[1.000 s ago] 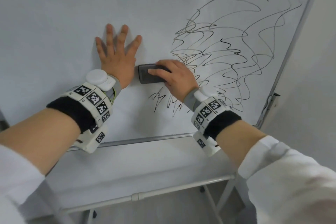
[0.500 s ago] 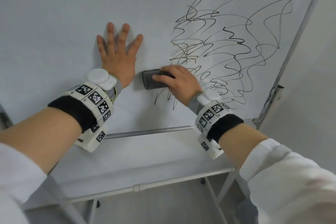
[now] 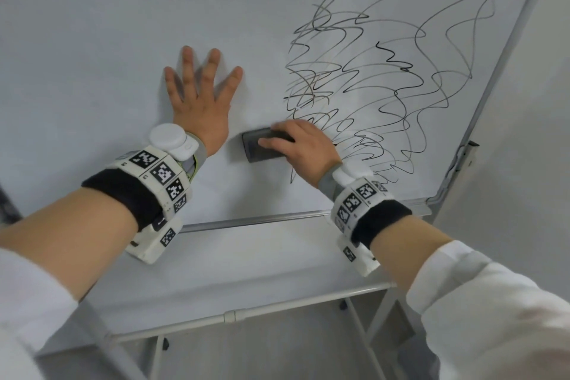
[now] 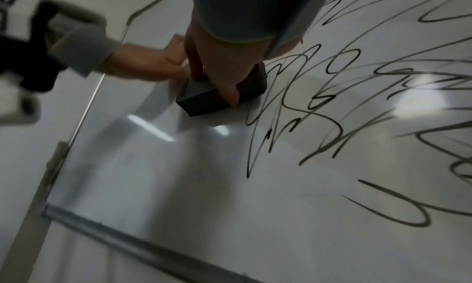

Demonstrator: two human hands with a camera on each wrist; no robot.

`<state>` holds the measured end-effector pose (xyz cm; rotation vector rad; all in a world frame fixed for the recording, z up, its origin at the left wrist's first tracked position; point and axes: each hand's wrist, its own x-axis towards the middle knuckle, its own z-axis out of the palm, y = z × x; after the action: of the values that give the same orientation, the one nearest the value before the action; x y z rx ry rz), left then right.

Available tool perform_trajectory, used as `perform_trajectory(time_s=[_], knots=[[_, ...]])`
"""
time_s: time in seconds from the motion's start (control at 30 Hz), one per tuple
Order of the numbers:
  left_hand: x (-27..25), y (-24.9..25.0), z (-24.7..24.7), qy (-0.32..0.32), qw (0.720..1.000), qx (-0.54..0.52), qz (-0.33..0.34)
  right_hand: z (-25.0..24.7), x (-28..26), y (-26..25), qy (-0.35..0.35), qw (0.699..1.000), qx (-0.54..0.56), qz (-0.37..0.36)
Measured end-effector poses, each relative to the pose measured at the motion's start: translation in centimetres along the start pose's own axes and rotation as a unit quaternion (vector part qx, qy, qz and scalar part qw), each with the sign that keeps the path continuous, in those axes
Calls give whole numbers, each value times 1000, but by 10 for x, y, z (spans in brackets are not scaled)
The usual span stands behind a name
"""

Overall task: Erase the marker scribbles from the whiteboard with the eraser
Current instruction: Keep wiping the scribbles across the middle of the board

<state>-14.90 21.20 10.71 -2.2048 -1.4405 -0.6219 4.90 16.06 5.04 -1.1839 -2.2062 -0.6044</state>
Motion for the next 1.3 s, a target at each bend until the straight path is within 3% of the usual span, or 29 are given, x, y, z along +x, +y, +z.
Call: perform_trajectory(time_s=[0.13, 0.27, 0.37, 0.43, 0.5, 0.67, 0.87, 1.0, 1.13, 1.3], knots=[[-2, 0, 1, -7, 1000, -1, 5, 13, -15, 1, 25, 1000, -12, -5], [-3, 1, -1, -16, 1000, -5, 6, 24, -57, 3, -40, 998, -14, -34], [-3, 2, -1, -26, 1000, 3, 3, 16, -58, 5, -83, 996, -12, -40], [-3, 1, -1, -32, 999, 3, 1, 3, -40, 9, -69, 997, -16, 18], [-2, 3, 0, -30, 1000, -3, 5, -11, -22, 19, -12, 997, -25, 72], [-3, 3, 3, -32, 999, 5, 6, -11, -21, 27, 53, 997, -20, 52], [-1, 5, 9, -33, 999, 9, 3, 27, -79, 14, -6, 999, -27, 27], [0, 8, 10, -28, 1000, 11, 0, 19, -65, 19, -21, 999, -32, 10], [-1, 12, 13, -23, 1000, 3, 2, 11, -48, 18, 10, 998, -16, 53], [-2, 11, 17, -30, 999, 15, 11, 29, -80, 14, -10, 999, -24, 42]])
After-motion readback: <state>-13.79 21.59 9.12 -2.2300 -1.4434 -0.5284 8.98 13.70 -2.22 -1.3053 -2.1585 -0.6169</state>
